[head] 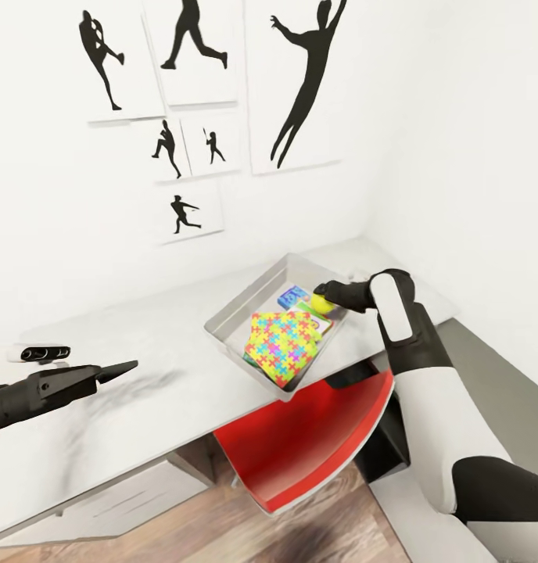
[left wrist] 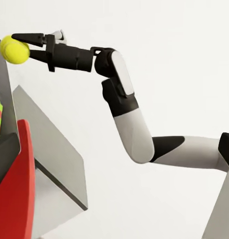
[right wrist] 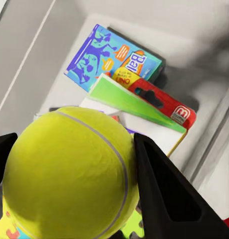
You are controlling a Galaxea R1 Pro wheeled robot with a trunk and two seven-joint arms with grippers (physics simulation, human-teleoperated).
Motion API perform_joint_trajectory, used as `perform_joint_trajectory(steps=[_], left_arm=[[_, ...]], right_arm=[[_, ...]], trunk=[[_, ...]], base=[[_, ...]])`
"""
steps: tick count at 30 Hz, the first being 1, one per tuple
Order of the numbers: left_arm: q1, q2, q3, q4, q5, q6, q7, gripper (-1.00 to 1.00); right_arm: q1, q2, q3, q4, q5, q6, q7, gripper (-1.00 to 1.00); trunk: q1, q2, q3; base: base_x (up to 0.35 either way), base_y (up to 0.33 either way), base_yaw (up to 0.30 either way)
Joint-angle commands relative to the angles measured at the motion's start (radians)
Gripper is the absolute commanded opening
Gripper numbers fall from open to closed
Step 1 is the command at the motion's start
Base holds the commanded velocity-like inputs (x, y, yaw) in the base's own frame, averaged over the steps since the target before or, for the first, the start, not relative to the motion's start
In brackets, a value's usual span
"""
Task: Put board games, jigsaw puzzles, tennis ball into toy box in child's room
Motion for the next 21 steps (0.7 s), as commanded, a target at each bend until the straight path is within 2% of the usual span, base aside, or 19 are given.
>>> perform_joint_trajectory(steps=[1,7,16,21], left_arm=[[-0.001,0.000,0.000,0.000,0.001,0.011,-0.003,1.00],[-0.001,0.000,0.000,0.000,0.001,0.011,-0.004,1.00],[-0.001,0.001,0.002,0.000,0.001,0.011,-0.004,1.00],[-0.001,0.001,0.001,0.000,0.001,0.012,-0.004,1.00]], right_arm=[[-0.006,0.004,0.001,0.006,-0.001,0.000,-0.014,-1.00],[-0.025,0.010,0.000,0.020,0.023,-0.001,-0.014,-1.00],[-0.027,0.012,0.000,0.021,0.026,-0.001,-0.014,-1.00],[-0.027,0.012,0.000,0.020,0.027,-0.001,-0.014,-1.00]], trunk=[[0.001,-0.002,-0.002],[0.001,-0.002,-0.002],[0.001,-0.002,-0.002],[0.001,-0.002,-0.002]], base=[[0.021,-0.028,0.000],[0.043,0.002,0.000],[0.081,0.021,0.000],[0.188,0.014,0.000]])
